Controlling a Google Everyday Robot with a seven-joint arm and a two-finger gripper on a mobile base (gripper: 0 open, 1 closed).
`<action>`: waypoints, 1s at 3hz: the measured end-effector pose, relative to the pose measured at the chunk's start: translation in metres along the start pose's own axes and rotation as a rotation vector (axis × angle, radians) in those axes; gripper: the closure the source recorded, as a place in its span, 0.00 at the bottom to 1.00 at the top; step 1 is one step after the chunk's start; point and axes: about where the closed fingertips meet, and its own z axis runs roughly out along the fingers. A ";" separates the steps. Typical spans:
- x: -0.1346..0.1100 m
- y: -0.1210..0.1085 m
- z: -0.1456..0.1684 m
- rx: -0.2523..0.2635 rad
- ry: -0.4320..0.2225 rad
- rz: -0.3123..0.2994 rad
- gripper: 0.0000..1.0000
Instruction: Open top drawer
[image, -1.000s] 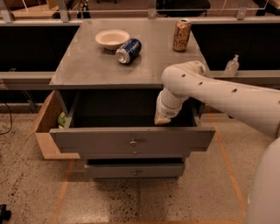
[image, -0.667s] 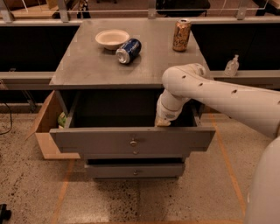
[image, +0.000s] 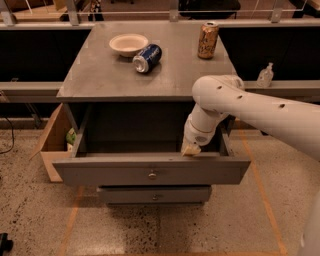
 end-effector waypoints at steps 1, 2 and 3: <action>0.003 0.037 -0.003 -0.092 -0.008 0.020 1.00; 0.004 0.081 0.005 -0.190 -0.013 0.048 1.00; 0.004 0.111 0.008 -0.234 -0.023 0.077 1.00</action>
Offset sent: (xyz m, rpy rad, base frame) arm -0.1342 0.0025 -0.0186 0.0275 0.3199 -0.0069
